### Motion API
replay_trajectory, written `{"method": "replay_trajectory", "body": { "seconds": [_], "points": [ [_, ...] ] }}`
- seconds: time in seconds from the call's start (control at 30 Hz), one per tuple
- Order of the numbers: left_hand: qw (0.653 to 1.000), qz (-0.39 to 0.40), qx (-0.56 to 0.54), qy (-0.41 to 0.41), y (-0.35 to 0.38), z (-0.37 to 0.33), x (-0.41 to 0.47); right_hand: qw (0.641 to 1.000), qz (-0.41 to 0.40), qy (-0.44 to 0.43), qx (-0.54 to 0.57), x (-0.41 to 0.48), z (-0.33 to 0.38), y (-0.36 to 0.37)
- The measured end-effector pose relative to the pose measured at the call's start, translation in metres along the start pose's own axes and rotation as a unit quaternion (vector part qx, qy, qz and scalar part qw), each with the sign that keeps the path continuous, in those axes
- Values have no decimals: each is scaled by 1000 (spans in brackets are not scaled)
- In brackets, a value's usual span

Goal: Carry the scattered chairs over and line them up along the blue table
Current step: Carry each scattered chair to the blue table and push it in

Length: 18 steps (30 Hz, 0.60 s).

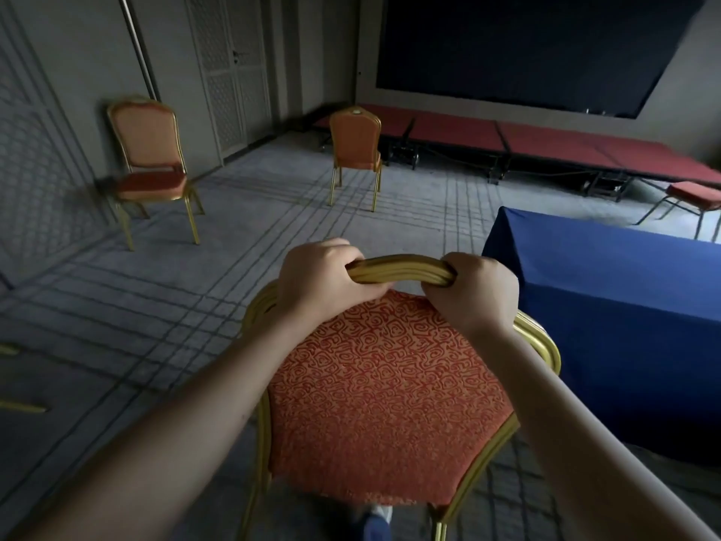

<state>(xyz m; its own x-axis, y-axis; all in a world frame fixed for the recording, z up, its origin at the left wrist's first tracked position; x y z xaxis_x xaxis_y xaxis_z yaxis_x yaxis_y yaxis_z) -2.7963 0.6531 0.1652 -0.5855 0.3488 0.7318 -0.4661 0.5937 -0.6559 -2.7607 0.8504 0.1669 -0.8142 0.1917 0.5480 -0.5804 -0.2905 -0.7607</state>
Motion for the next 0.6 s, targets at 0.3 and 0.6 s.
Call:
{"method": "replay_trajectory", "body": {
  "seconds": [0.3, 0.6],
  "points": [
    [1000, -10, 1, -28, 154, 117, 161, 999, 16, -29, 7, 223, -64, 135],
    [1000, -19, -7, -8, 317, 240, 334, 1000, -3, -19, -17, 441, -133, 261]
  ]
}}
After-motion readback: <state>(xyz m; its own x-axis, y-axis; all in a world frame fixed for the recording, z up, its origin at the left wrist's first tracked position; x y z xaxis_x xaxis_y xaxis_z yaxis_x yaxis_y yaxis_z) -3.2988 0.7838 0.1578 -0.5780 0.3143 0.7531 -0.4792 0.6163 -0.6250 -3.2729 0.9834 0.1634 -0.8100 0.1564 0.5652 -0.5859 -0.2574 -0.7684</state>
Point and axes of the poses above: each hand's wrist, its own x-axis towards the middle knuckle, its own y-axis out of the palm, z = x × y, the point moved 7 cm from there along x, towards the middle knuckle, and after that the axes turned 7 degrees about y, right-handed, at the moved point
